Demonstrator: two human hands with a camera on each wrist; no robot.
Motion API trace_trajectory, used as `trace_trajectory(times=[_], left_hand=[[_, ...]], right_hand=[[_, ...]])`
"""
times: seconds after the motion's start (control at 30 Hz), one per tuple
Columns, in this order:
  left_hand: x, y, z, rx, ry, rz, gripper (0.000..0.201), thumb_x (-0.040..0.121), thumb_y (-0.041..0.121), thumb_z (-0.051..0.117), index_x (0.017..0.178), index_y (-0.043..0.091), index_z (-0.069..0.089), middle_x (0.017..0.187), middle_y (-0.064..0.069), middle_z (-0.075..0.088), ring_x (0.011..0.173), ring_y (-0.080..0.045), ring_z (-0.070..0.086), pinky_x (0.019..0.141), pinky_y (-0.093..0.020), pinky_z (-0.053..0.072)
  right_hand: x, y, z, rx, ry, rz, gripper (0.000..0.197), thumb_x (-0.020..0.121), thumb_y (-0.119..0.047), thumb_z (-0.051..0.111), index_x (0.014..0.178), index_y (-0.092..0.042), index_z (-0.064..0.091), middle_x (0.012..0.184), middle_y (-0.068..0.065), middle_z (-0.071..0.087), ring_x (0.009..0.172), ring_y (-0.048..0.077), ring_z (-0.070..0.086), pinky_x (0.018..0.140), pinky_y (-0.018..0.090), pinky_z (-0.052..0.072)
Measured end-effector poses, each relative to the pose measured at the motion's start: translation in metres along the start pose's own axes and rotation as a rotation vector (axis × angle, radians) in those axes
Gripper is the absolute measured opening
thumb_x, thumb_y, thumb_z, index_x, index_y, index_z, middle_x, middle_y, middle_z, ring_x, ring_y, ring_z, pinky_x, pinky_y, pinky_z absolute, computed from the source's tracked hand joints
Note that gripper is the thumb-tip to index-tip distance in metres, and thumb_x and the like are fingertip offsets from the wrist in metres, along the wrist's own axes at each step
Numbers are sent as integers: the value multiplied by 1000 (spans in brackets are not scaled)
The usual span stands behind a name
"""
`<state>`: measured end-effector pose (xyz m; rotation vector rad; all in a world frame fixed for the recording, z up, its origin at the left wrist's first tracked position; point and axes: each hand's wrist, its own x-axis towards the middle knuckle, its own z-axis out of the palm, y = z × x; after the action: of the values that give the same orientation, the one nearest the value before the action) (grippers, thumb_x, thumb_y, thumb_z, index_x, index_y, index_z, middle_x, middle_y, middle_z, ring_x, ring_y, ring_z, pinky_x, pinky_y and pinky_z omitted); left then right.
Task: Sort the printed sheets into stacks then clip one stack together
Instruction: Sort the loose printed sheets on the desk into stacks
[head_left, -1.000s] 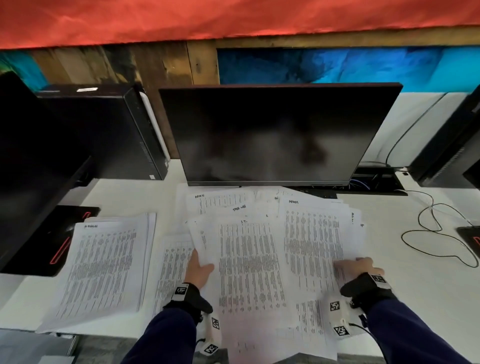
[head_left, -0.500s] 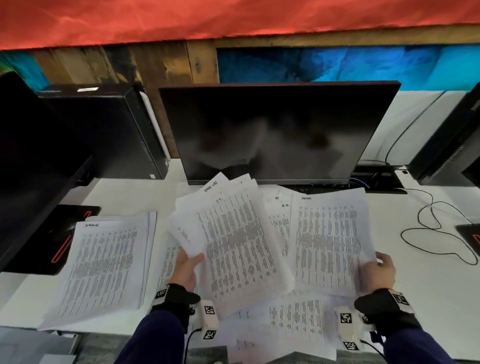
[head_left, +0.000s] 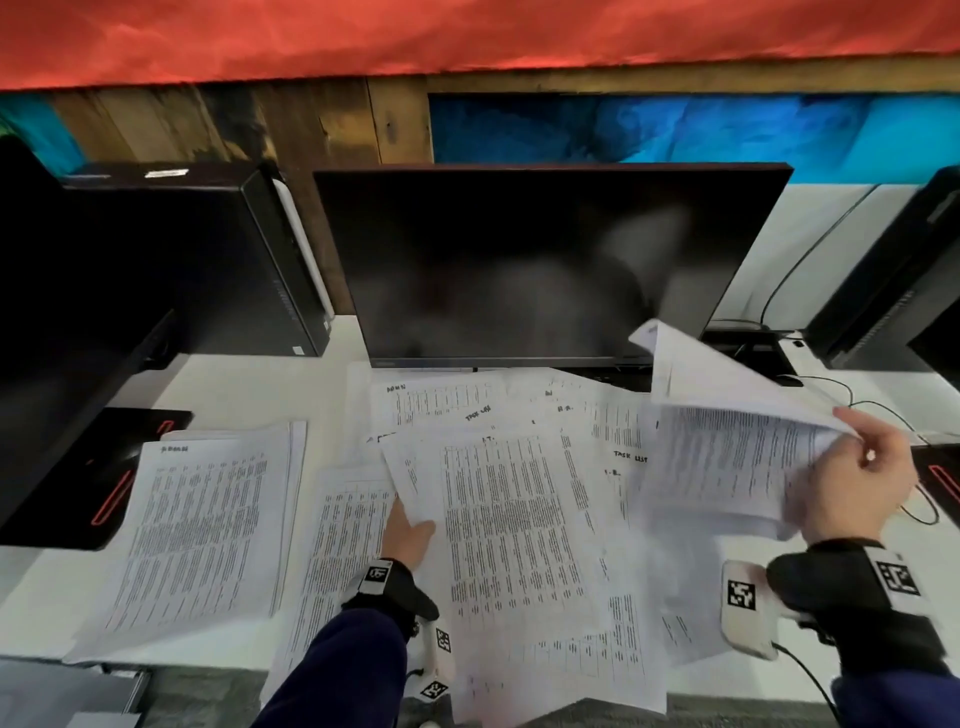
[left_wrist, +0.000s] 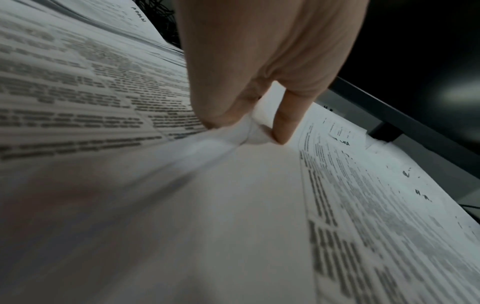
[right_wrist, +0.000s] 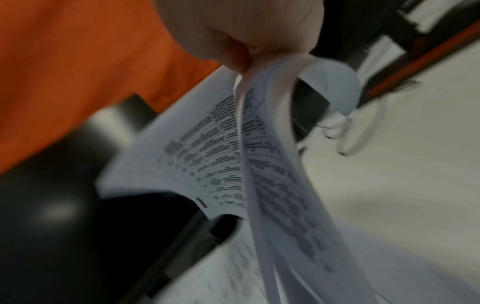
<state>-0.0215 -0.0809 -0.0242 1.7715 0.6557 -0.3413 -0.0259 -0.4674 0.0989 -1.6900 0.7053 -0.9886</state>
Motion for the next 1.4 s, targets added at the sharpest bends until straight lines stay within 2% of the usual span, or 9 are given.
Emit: trace_trajectory(times=[0.17,0.23,0.43,0.57,0.77,0.93,1.07,1.2,1.4], left_hand=[[-4,2,-4,-42,-26,-21,65,93,0,48,149,3,15,153,-14,26,140,-30,29,112,-37,27],[-8,6,-5,-122,-48,-26,58,97,8,45,148,3,17,154,-13,26,140,-29,29,112,-37,26],[-8,2,-9,-465,-118,-92,90,77,81,32,145,22,34,144,2,43,130,-19,43,115,-39,25],[-7,0,-11,-510,-189,-119,95,70,79,53,146,27,29,148,7,33,138,-18,33,117,-43,20],[-28,10,-7,-74,-118,83,68,91,2,51,149,19,20,149,-4,36,135,-25,37,112,-37,30],[-43,25,-3,-105,-212,117,72,95,13,52,151,22,9,157,2,17,144,-18,20,116,-37,20],[-37,36,4,-21,-270,186,51,96,15,50,143,19,31,139,3,45,117,-13,48,101,-30,39],[-14,24,-25,473,150,90,27,94,21,43,121,23,44,124,-4,57,99,-21,59,92,-41,49],[-9,-18,-62,678,349,-249,84,78,41,67,141,16,17,147,-14,21,134,-33,26,104,-52,34]], right_hand=[[15,-7,29,109,-56,107,23,72,-16,41,71,-32,58,72,-2,54,75,33,56,67,47,46],[-3,0,49,93,-207,154,18,71,-9,41,65,-21,53,65,5,47,66,26,46,61,42,41],[-100,70,90,-97,-657,414,30,79,4,41,97,-7,63,90,11,63,85,23,56,84,37,45],[-138,93,98,-340,-845,420,39,77,-5,46,111,-12,63,107,10,64,103,28,58,95,40,45],[-135,88,100,-519,-974,410,65,77,-23,67,136,-13,43,132,13,47,122,33,47,106,43,39],[-109,75,95,-149,-1066,683,46,78,-7,74,119,-7,52,107,11,64,98,25,62,84,38,49],[-96,73,88,98,-1060,756,36,85,12,55,119,1,57,107,19,68,95,33,66,84,44,51],[-87,88,73,97,-890,744,34,82,15,53,109,-2,63,107,25,66,99,43,63,93,59,46],[-79,90,65,119,-857,847,39,85,14,49,122,3,54,93,18,70,87,33,62,73,40,48]])
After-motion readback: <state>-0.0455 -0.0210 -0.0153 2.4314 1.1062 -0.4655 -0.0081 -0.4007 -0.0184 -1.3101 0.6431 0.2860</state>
